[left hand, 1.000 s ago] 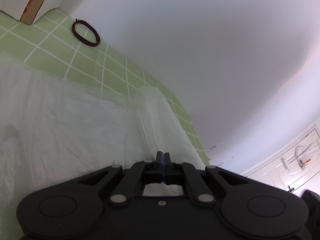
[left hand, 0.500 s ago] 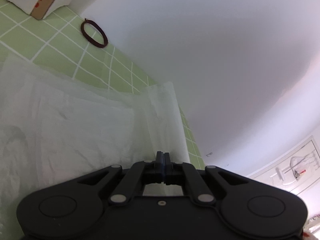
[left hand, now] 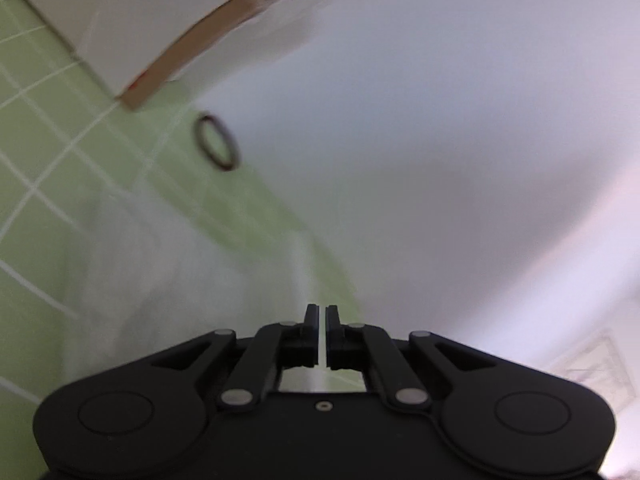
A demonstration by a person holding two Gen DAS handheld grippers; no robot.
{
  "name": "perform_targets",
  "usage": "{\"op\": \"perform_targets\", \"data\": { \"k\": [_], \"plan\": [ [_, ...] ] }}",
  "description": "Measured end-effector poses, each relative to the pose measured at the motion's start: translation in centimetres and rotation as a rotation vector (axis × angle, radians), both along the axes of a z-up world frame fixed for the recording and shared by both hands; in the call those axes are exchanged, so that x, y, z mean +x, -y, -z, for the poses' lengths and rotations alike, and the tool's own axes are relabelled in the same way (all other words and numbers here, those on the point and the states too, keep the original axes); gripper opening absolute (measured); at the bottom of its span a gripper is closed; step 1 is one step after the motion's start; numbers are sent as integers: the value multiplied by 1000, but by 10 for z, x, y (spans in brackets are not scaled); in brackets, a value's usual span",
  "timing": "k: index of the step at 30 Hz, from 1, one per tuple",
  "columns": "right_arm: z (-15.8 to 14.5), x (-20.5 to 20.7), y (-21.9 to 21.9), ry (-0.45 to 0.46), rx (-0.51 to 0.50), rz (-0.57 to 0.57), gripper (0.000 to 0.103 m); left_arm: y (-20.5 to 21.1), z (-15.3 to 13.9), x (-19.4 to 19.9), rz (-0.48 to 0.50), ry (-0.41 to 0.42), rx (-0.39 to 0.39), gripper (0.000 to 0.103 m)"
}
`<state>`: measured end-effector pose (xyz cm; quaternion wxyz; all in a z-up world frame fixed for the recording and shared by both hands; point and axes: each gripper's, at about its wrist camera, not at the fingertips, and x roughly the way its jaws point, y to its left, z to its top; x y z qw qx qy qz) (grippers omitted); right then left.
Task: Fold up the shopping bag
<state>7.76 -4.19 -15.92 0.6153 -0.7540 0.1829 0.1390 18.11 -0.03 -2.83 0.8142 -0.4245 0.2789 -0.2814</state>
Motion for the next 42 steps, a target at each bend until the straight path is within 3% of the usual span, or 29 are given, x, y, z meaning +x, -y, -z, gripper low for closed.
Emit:
{"op": "perform_targets", "data": {
  "k": [2,6,9,15,21,24,27,28,29,30,33,34,35,36,38,42],
  "plan": [
    [1,1,2,-2,-23,-14,10,5,-8,1,32,24,18,4],
    [1,5,5,-4,-49,-32,10,23,-5,11,71,-2,164,4],
    [0,8,7,-2,-33,-29,9,26,12,16,58,-53,177,3],
    [-9,17,15,-6,50,-13,9,30,30,22,50,-61,229,2],
    [-51,31,48,-124,417,83,11,34,35,27,61,-38,260,2],
    [-77,26,72,-218,614,118,18,38,22,12,60,-34,264,2],
    [-100,17,99,-282,812,150,34,34,12,-13,61,-32,262,2],
    [-108,11,102,-280,880,178,53,35,12,-13,61,-32,262,2],
    [-118,-8,90,-274,947,201,64,35,12,-13,61,-32,262,2],
    [-120,-19,95,-265,1029,222,64,35,12,-13,61,-32,262,2],
    [-135,-7,116,-180,1332,312,60,35,12,-13,62,-33,261,2],
    [-139,3,123,-150,1427,351,47,35,11,-13,63,-33,259,2],
    [-139,15,124,-148,1493,406,18,35,10,-14,64,-34,258,2],
    [-140,28,125,-145,1558,461,6,35,10,-14,65,-34,256,2],
    [-138,34,115,-183,1617,504,3,35,10,-14,65,-35,256,2],
    [-115,48,89,-294,1592,496,3,35,10,-16,65,-32,259,2]
  ]
}}
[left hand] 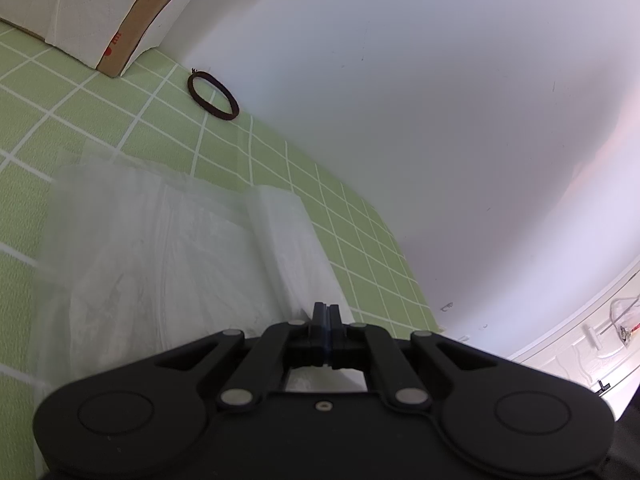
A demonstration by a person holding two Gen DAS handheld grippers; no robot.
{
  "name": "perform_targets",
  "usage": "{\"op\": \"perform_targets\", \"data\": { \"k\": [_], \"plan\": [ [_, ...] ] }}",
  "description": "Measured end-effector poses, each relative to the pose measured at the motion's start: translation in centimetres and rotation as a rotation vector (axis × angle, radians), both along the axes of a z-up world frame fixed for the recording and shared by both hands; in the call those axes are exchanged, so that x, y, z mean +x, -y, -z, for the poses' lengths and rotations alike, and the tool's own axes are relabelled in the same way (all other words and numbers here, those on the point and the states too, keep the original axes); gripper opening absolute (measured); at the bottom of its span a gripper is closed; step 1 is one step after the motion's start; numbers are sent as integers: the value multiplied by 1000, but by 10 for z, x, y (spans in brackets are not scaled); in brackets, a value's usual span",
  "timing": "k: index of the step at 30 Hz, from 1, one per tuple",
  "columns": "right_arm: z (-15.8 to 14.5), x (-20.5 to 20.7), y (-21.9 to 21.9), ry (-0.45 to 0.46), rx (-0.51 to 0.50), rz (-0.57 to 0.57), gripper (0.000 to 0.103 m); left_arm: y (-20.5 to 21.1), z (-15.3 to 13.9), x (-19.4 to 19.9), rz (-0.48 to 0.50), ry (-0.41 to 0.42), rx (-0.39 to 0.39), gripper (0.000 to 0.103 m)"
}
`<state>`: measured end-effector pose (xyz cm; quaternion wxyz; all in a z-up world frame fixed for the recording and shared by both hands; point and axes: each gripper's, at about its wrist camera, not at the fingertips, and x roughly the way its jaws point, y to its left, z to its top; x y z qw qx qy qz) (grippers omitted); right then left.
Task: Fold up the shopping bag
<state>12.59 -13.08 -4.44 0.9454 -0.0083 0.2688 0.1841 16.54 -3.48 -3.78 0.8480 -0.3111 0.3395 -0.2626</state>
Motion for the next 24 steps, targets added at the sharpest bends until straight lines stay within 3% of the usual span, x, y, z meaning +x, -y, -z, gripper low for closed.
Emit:
{"op": "perform_targets", "data": {
  "k": [5,12,16,19,22,24],
  "plan": [
    [28,-27,4,-56,-23,-6,4,-2,0,0,0,-2,-6,2],
    [24,-29,14,-67,10,-9,4,-15,-4,-14,-47,-48,-46,2],
    [29,-22,15,-76,40,-7,5,-9,-6,-24,-23,-9,30,2],
    [27,-23,22,-94,88,2,4,-10,-4,-25,-28,-16,43,2],
    [23,-23,39,-105,198,51,15,-12,-1,-24,-24,-10,27,2],
    [21,-22,51,-96,235,102,34,-11,0,-24,-24,-4,30,2]
  ]
}}
